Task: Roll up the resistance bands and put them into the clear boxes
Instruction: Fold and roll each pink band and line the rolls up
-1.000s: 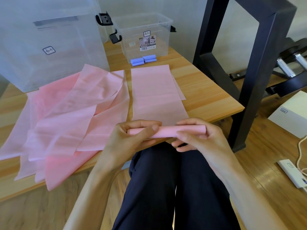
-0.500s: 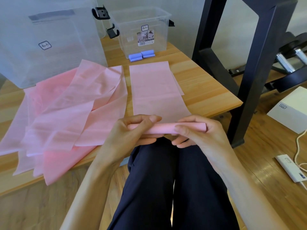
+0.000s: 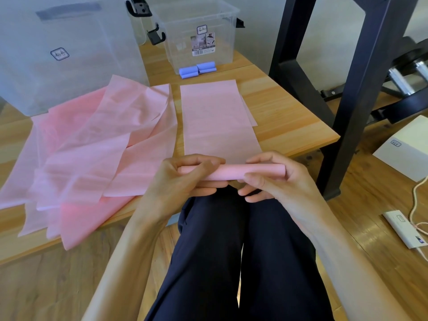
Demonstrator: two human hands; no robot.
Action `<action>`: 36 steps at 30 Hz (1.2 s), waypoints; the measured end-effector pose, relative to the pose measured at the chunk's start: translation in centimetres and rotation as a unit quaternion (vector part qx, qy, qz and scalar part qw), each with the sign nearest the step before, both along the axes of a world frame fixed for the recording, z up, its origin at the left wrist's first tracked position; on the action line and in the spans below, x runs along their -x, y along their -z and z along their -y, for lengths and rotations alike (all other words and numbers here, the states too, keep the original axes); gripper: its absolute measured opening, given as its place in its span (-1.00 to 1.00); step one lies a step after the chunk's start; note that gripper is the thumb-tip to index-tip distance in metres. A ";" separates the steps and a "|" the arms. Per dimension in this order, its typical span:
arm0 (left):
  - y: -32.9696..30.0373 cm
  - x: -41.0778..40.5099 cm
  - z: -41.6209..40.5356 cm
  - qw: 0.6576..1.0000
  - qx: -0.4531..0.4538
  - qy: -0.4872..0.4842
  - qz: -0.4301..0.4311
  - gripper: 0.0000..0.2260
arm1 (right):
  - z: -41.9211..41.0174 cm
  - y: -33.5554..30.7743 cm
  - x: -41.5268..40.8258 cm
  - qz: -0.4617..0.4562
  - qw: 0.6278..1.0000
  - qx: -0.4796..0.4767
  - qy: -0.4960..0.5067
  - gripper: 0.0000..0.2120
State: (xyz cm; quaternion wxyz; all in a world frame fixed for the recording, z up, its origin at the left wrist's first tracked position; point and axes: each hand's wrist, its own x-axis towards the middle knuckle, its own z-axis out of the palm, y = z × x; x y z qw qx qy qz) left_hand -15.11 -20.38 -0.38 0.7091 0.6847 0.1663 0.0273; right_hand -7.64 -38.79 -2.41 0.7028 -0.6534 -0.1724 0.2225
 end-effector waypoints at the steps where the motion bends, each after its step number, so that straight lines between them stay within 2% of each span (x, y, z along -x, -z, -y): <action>1: 0.0 0.0 0.0 1.000 0.000 -0.001 0.000 -0.78 | 0.0 0.0 0.0 0.009 1.000 0.005 0.000 -0.72; 4: 0.1 0.0 0.1 1.000 0.017 -0.003 0.000 -0.71 | 0.0 0.2 0.0 0.011 1.000 0.011 0.021 -0.75; 7: 0.5 0.2 0.1 1.000 0.016 -0.014 0.008 -0.75 | -0.1 0.0 0.0 -0.008 1.000 0.007 0.007 -0.72; 11: 0.5 0.3 0.0 1.000 0.016 -0.008 0.014 -0.76 | -0.1 0.0 -0.1 0.015 1.000 0.012 0.008 -0.79; 16: 0.6 0.3 0.1 1.000 0.009 -0.018 0.014 -0.77 | -0.1 -0.4 -0.1 -0.013 1.000 0.010 -0.004 -0.68; 20: 0.4 0.4 0.1 0.999 0.021 -0.025 0.012 -0.74 | 0.0 -0.5 -0.2 0.017 0.999 0.028 -0.015 -0.75; 24: 0.3 0.5 0.3 1.000 0.002 -0.020 0.005 -0.75 | -0.1 -0.4 -0.2 -0.011 0.999 0.033 0.007 -0.64; 29: 0.4 0.4 0.2 1.000 -0.006 -0.021 0.010 -0.78 | -0.3 -0.2 -0.2 0.020 0.999 0.035 0.013 -0.72; 31: 0.5 0.4 0.1 1.000 -0.010 -0.018 0.009 -0.80 | -0.3 -0.2 -0.3 0.007 0.999 0.031 0.022 -0.67; 33: 0.6 0.4 0.1 0.999 -0.013 -0.029 0.012 -0.79 | -0.3 -0.3 -0.2 -0.010 1.000 0.024 0.000 -0.63; 36: 0.5 0.5 0.1 0.999 0.004 -0.039 0.017 -0.78 | -0.2 -0.5 -0.2 0.012 0.999 0.028 -0.029 -0.69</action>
